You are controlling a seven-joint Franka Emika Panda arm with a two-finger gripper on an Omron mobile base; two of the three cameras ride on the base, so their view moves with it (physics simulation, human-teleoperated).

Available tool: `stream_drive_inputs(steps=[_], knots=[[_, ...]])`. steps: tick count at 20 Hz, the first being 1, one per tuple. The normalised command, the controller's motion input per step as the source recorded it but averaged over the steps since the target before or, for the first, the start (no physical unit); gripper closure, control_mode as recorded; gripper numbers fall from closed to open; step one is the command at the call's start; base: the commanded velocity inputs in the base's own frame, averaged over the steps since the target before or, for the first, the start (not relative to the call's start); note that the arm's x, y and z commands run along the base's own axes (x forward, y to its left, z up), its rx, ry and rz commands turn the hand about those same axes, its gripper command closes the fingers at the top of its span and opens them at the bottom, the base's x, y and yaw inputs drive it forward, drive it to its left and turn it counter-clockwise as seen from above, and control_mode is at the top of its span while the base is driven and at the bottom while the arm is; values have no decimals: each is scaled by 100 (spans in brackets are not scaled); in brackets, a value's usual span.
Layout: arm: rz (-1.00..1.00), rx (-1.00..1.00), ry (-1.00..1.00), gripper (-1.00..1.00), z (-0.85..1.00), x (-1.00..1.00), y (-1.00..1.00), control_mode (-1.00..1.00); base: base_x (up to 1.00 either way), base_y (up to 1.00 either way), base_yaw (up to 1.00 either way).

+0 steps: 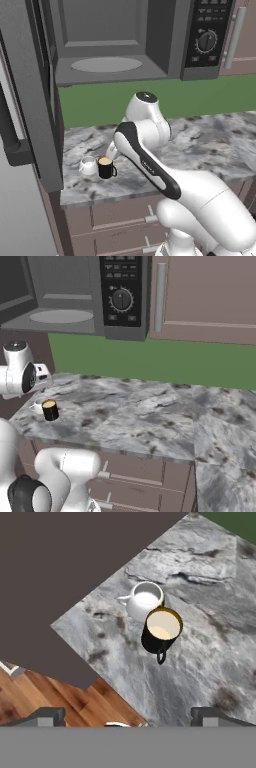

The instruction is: Pick the mug from the counter and place it inside the microwave. Then close the microwave.

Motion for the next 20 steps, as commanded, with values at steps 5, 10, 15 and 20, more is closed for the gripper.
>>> stream_drive_inputs(steps=[5, 10, 15, 20], knots=[[0, -8, 0, -100, -18, 0, 4, -100, 0, 0, 0], [0, -5, 0, -100, -35, 0, -8, -100, 0, 0, 0], [0, -3, 0, -100, -42, 4, -17, -100, 0, 0, 0], [0, -1, 1, -100, -35, 9, -15, -100, 0, 0, 0]])
